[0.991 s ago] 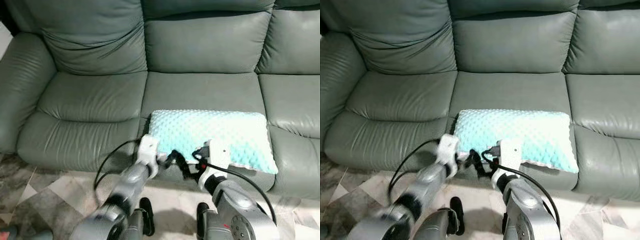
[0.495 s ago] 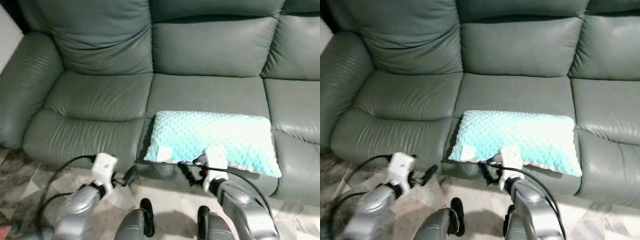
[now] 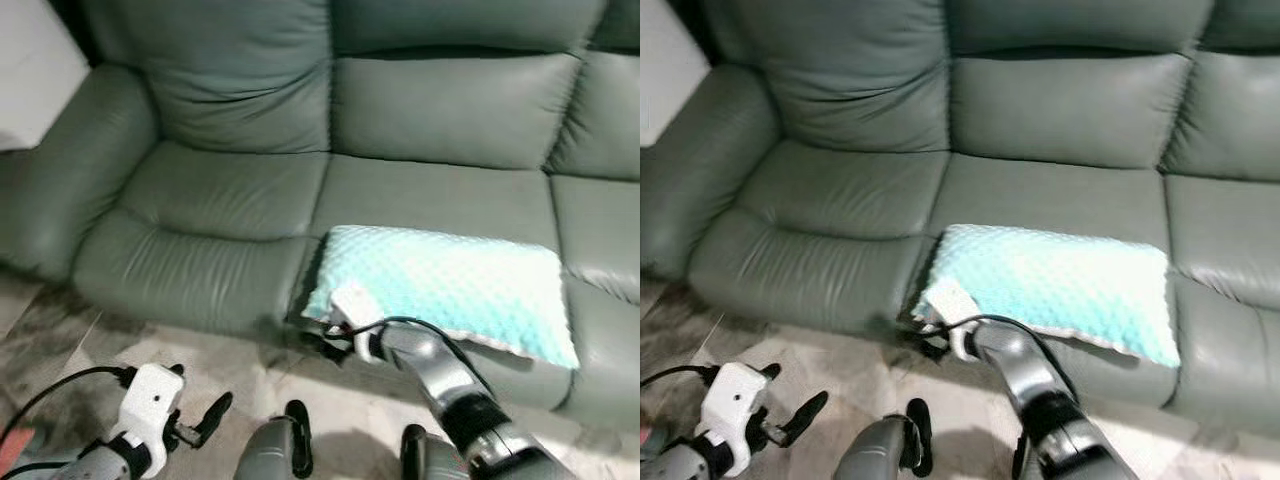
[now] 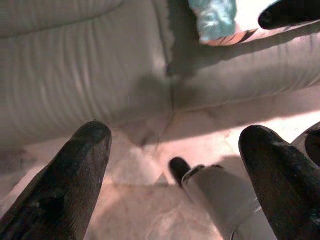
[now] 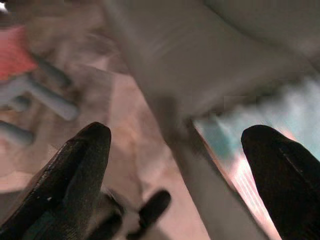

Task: Move the pillow to the sofa

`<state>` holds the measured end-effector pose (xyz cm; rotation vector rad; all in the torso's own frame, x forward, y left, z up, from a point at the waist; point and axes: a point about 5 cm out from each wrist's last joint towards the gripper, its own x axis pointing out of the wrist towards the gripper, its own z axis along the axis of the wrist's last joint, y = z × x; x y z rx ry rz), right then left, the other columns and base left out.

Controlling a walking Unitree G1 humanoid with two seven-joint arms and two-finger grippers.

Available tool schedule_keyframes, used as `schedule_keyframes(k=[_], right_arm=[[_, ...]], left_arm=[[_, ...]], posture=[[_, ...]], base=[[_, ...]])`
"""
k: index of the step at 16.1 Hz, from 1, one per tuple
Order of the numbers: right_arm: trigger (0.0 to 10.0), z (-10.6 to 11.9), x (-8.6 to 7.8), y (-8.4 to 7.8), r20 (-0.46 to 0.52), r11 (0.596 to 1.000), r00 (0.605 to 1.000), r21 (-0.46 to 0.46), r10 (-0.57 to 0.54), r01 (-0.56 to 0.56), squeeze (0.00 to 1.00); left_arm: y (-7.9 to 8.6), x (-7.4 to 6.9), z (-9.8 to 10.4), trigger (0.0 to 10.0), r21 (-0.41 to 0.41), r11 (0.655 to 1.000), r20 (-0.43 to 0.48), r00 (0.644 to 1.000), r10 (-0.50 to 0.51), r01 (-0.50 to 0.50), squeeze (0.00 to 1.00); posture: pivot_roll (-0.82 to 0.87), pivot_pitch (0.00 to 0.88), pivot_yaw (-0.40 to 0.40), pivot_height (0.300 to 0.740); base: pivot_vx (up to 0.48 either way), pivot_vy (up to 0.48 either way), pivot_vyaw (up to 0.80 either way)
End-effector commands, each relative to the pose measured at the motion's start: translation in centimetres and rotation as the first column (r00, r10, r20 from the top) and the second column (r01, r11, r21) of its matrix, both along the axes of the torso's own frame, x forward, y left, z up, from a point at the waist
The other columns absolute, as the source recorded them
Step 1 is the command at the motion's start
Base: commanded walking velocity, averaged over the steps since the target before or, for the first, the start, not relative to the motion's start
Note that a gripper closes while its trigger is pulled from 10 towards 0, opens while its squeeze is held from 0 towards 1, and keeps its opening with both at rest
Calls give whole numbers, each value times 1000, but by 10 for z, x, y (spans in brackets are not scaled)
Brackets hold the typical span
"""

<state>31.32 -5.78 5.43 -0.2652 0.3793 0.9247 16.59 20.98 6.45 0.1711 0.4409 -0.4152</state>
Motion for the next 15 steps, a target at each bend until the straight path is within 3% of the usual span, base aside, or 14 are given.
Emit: schedule_keyframes(k=[1, 3, 6, 15], right_arm=[[10000, -11, -7, 4, -43, 1000, 999, 12, 24, -23, 0], [10000, -12, -3, 8, -78, 999, 997, 47, 17, -13, 0], [10000, -23, -8, 5, -107, 1000, 994, -2, 21, -21, 0], [10000, -23, -8, 5, -107, 1000, 994, -2, 21, -21, 0]], left_arm=[[5, -6, 4, 10000, 14, 1000, -18, 1000, 23, -22, 0], [2, -14, 10, 10000, 13, 1000, -39, 999, 19, -19, 0], [3, -22, 15, 10000, 16, 1000, -67, 998, 23, -22, 0], [3, -22, 15, 10000, 16, 1000, -67, 998, 23, -22, 0]], posture=[[234, 265, 160, 740], [267, 282, 164, 740], [293, 308, 173, 740], [293, 308, 173, 740]], base=[[0, 0, 0], [0, 0, 0], [0, 0, 0], [0, 0, 0]])
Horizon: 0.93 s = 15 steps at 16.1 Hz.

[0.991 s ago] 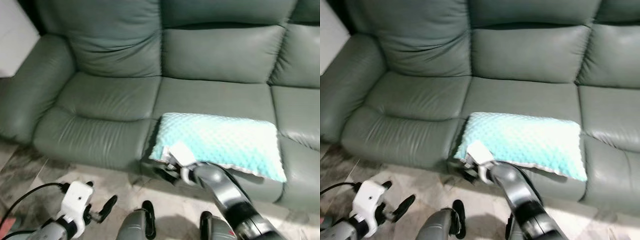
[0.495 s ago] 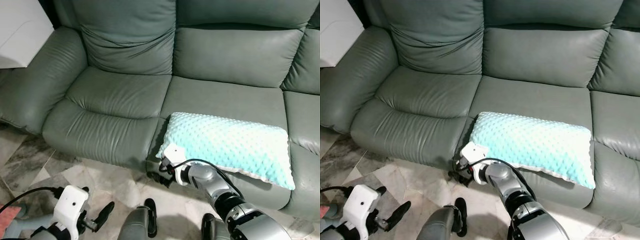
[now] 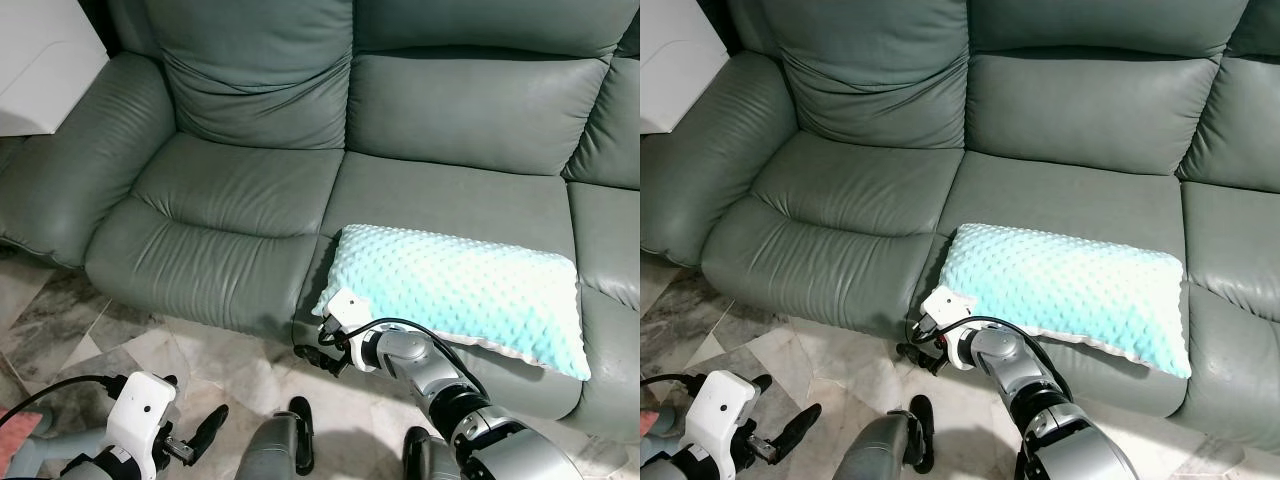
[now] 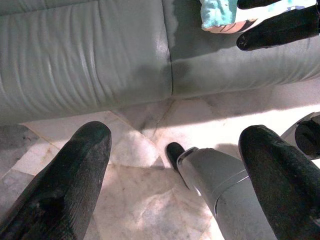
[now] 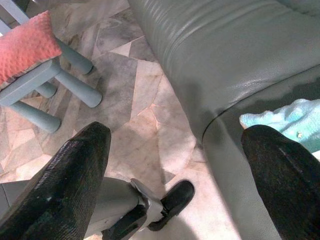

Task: Move the pillow to the sofa

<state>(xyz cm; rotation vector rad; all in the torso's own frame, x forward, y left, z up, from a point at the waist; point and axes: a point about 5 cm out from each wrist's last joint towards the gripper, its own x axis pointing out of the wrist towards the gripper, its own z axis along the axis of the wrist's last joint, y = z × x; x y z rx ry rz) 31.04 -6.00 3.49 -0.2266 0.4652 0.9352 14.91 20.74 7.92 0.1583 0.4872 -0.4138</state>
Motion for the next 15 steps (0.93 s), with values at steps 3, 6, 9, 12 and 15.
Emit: schedule_keyframes(k=[3, 6, 9, 12, 15], right_arm=[[10000, -4, -5, 7, -17, 1000, 1000, 2, 24, -24, 0], [10000, -4, -5, 7, -17, 1000, 1000, 2, 24, -24, 0], [10000, -7, 4, -26, 59, 961, 960, 30, -275, 273, 0], [10000, -2, 10, -43, 72, 886, 887, 130, -456, 445, 0], [10000, 1, 11, -39, 60, 864, 871, 179, -487, 471, 0]], left_arm=[[6, -5, 0, 10000, 18, 1000, -20, 1000, 15, -15, 0], [6, -5, 0, 10000, 18, 1000, -20, 1000, 15, -15, 0], [-14, 30, 4, 10000, -30, 999, 38, 999, 26, -25, 0], [-26, 64, 8, 10000, -43, 998, 118, 992, 42, -37, 0], [-27, 73, 8, 10000, -43, 998, 123, 991, 45, -40, 0]], posture=[[293, 308, 173, 740], [293, 308, 173, 740], [220, 293, 174, 740], [189, 274, 167, 740], [170, 259, 164, 740]], base=[[0, 0, 0], [0, 0, 0], [0, 0, 0], [0, 0, 0], [0, 0, 0]])
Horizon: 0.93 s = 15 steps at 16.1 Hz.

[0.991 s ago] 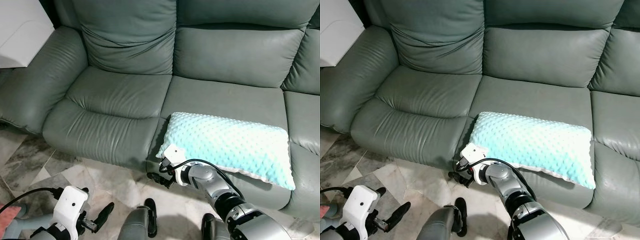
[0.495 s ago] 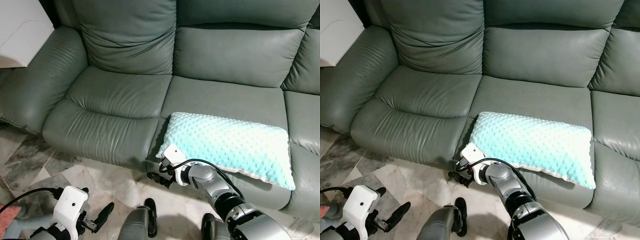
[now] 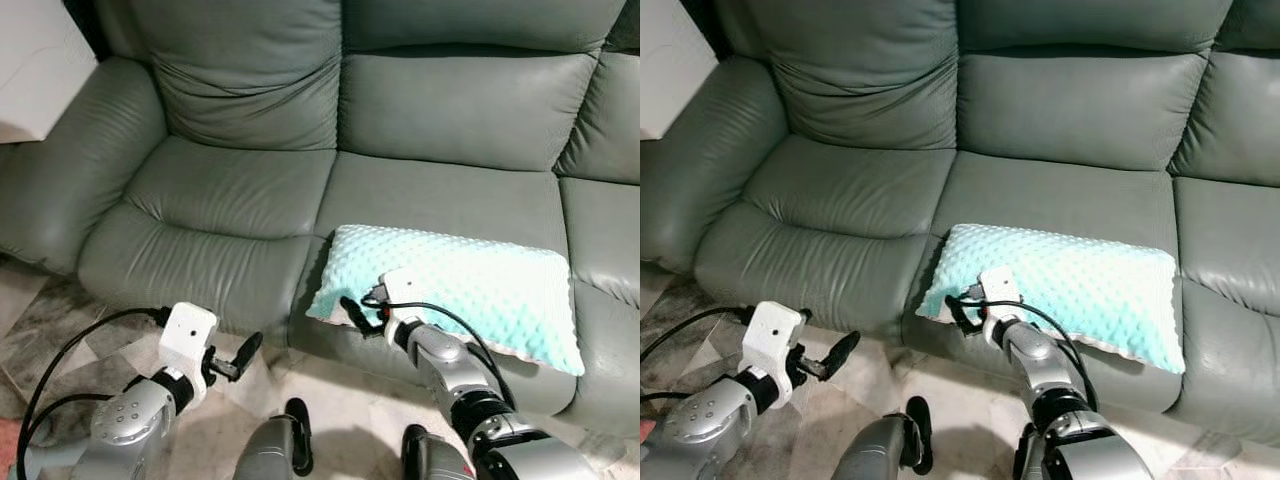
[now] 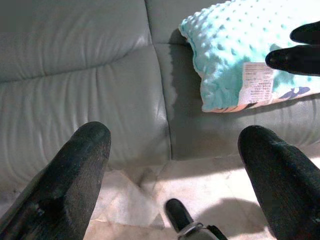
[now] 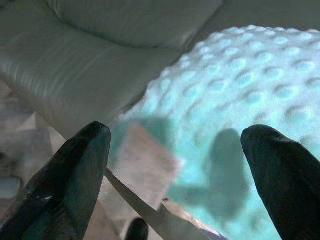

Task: Move the pillow to the sofa

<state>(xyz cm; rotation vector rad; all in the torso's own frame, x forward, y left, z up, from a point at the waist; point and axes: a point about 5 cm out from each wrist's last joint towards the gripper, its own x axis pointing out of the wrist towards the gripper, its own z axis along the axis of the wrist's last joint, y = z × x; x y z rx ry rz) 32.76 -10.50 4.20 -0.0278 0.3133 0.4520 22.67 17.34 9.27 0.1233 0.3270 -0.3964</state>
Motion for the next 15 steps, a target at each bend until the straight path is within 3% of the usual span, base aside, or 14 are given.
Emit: schedule_keyframes(k=[1, 3, 5, 7, 11, 13, 15], right_arm=[[10000, -9, -9, 9, -23, 1000, 1000, 29, 4, -4, 0], [10000, -12, -14, 14, -38, 998, 999, 55, 30, -28, 0], [10000, -25, -29, 30, -118, 982, 980, 121, 162, -148, 0], [10000, -39, -41, 32, -195, 977, 959, 84, 207, -194, 0], [10000, -59, -53, 10, -291, 980, 942, -61, 165, -190, 0], [10000, -61, -49, -11, -306, 966, 947, -196, 100, -166, 0], [10000, -54, -40, -21, -261, 961, 964, -251, 53, -121, 0]], left_arm=[[6, -3, -6, 10000, 23, 999, -29, 999, 29, -28, 0], [8, -4, -7, 10000, 32, 999, -35, 999, 30, -28, 0], [15, -12, -13, 10000, 59, 998, -61, 997, 38, -34, 0], [17, -15, -13, 10000, 64, 997, -68, 997, 41, -36, 0], [19, -21, -11, 10000, 72, 997, -77, 996, 40, -35, 0], [25, -26, -8, 10000, 89, 995, -86, 995, 43, -35, 0], [28, -28, -7, 10000, 98, 995, -90, 995, 45, -36, 0]], posture=[[171, 259, 164, 740], [173, 265, 166, 740], [180, 275, 167, 740], [191, 288, 167, 740], [231, 307, 176, 740], [267, 324, 187, 740], [279, 332, 189, 740]], base=[[0, 0, 0], [0, 0, 0], [0, 0, 0], [0, 0, 0], [0, 0, 0], [0, 0, 0], [0, 0, 0]])
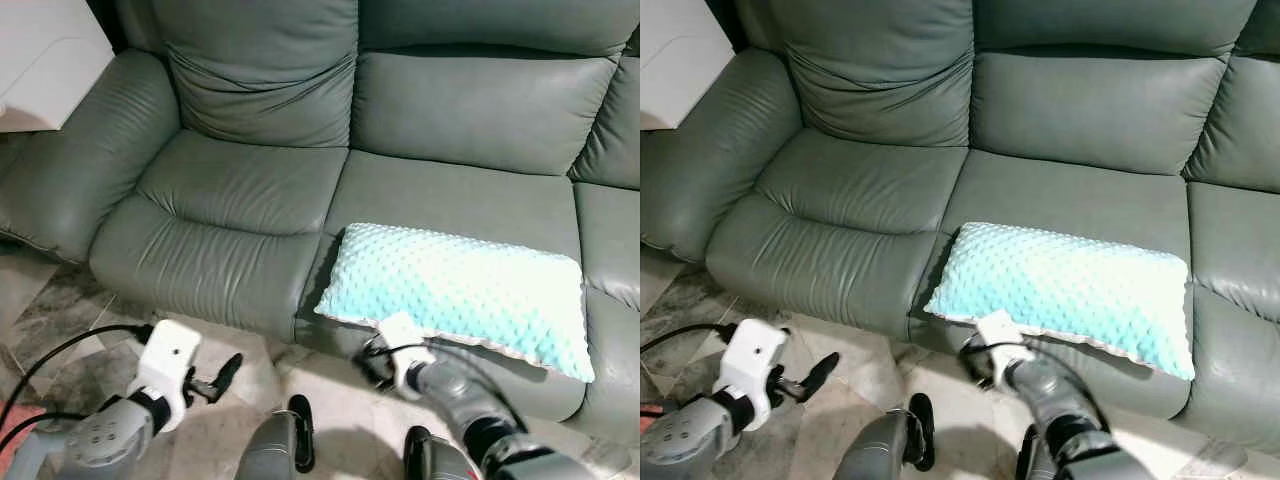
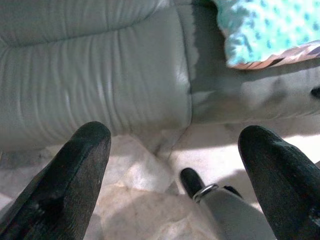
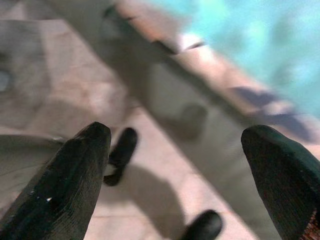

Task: Move the pillow to the sofa

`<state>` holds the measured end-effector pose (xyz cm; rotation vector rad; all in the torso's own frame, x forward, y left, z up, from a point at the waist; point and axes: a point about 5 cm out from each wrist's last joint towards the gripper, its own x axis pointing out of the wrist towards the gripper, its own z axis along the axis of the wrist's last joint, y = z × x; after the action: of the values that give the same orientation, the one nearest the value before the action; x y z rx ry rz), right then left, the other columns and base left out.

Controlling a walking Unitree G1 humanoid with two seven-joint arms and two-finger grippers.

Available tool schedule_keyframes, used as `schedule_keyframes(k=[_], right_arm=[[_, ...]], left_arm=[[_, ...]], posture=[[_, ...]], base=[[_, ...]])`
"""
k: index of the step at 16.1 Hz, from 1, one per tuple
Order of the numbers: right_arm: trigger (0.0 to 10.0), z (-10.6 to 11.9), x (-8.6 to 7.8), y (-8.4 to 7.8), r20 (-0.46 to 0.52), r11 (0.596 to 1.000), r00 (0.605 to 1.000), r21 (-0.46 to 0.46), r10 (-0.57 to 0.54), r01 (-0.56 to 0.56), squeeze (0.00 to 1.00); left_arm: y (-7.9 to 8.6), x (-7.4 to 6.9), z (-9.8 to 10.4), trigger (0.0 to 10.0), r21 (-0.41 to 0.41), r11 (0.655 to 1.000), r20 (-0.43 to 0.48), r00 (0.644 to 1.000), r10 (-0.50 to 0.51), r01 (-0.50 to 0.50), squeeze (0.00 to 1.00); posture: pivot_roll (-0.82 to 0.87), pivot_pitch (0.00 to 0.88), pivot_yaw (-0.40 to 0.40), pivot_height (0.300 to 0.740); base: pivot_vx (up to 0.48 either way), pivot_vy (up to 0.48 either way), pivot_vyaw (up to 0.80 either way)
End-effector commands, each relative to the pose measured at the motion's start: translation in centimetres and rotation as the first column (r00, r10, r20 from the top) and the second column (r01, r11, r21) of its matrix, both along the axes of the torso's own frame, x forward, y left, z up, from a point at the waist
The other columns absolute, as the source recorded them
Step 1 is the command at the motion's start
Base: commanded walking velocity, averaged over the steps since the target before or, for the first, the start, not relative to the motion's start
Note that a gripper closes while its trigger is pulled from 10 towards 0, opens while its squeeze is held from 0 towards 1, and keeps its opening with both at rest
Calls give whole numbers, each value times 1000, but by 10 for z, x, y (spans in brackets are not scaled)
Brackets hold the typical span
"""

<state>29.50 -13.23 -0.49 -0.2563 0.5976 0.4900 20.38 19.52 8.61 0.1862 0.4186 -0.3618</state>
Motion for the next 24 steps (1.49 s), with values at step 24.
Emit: schedule_keyframes(k=[24], right_arm=[[10000, 27, 29, -34, 193, 949, 961, -207, -200, 239, 0]], left_arm=[[4, -8, 3, 10000, 49, 999, -19, 1000, 10, -9, 0]], posture=[[332, 351, 193, 740]], base=[[0, 0, 0]])
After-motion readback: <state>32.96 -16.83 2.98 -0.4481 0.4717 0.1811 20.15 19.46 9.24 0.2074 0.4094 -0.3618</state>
